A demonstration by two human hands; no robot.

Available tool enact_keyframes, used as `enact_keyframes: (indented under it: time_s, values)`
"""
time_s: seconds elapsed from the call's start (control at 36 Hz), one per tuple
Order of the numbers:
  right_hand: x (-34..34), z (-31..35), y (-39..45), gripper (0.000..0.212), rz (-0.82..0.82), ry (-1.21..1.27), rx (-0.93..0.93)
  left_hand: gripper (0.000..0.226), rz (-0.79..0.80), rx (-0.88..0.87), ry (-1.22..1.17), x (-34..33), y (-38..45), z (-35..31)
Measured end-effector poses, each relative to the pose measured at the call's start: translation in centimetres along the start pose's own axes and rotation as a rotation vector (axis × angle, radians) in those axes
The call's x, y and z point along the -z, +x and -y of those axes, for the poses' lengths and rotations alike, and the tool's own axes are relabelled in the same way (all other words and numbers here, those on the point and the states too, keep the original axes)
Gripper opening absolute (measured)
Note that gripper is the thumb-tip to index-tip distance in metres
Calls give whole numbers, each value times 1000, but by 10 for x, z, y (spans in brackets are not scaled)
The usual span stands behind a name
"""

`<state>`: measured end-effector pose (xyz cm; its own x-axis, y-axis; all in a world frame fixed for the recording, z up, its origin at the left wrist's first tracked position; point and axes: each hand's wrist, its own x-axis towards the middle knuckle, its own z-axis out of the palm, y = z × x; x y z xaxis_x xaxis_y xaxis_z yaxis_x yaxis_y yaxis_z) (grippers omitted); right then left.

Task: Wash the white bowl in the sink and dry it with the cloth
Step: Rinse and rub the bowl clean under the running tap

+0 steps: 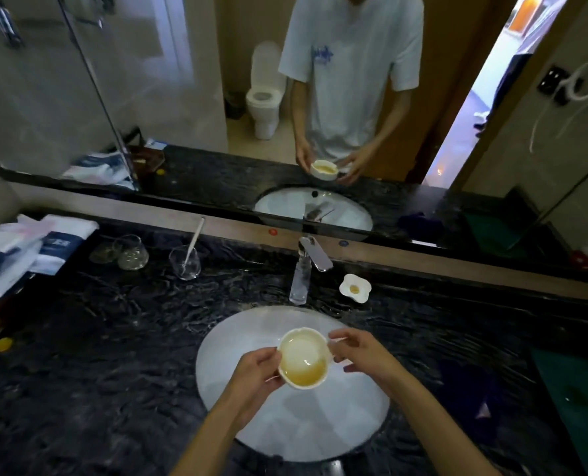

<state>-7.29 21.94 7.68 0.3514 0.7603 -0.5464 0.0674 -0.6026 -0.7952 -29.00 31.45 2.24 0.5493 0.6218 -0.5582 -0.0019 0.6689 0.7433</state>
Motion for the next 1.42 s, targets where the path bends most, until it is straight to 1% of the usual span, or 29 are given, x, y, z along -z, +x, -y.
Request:
enact_keyframes:
  time_s: [0.14, 0.19, 0.31, 0.47, 0.53, 0.67, 0.83, 0.92, 1.03, 1.17, 1.31, 1.42]
  values:
    - [4, 23, 53, 25, -158, 157, 49, 19, -39, 23, -72, 14, 31, 9]
    - [6, 33, 75, 29, -209, 213, 70, 20, -44, 15, -89, 17, 45, 12]
    - [5, 42, 112, 36, -234, 330, 59, 19, -84, 18, -114, 24, 75, 23]
    - [-7, 33, 149, 43, -271, 298, 111, 19, -105, 24, -80, 33, 113, 35]
    - [-11, 28, 155, 42, -273, 325, 152, 19, -108, 38, -95, 34, 120, 37]
    - [-14, 17, 170, 39, -214, 488, 312, 22, -101, 43, -108, 34, 140, 44]
    - [-13, 11, 182, 39, -199, 547, 413, 23, -121, 37, -108, 33, 154, 45]
    - [-12, 11, 182, 41, -175, 552, 434, 24, -121, 20, -102, 30, 156, 41]
    - [-11, 15, 182, 49, -160, 567, 445, 26, -126, -4, -78, 26, 159, 35]
    - [-9, 17, 181, 48, -141, 587, 439, 29, -104, -15, -70, 24, 162, 32]
    - [-12, 20, 179, 50, -176, 583, 440, 27, -92, -13, -70, 24, 165, 31]
    - [-15, 24, 175, 44, -188, 613, 426, 25, -91, 0, -84, 24, 166, 29]
